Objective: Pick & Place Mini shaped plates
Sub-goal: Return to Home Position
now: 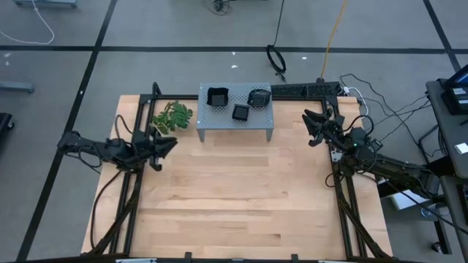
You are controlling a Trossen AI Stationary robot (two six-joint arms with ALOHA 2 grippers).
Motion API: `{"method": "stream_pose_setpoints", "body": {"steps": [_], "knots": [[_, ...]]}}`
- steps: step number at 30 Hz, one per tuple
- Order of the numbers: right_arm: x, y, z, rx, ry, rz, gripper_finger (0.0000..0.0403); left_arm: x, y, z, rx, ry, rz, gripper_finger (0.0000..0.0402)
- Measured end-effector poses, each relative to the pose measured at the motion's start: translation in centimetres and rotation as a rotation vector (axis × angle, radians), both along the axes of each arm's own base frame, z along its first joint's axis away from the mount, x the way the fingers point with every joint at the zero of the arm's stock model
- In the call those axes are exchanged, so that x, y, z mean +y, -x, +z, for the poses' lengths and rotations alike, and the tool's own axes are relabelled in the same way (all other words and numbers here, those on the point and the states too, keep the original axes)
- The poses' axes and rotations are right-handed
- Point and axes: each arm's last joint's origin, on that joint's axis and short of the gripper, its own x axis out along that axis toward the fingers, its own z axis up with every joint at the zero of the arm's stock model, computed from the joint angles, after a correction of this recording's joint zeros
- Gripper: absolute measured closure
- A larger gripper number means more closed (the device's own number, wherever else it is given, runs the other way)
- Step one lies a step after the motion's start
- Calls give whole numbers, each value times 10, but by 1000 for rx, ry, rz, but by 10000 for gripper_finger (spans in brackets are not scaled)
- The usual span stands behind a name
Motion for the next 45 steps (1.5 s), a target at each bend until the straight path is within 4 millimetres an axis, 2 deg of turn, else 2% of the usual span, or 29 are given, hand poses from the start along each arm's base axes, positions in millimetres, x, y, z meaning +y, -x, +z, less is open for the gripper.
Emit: {"method": "stream_pose_setpoints", "body": {"steps": [9,45], "knots": [[0,0,0,0,0,0,277,-1,-3,-12,122,-23,-3,316],[0,0,0,0,0,0,277,-1,-3,-12,122,-22,-4,316]]}}
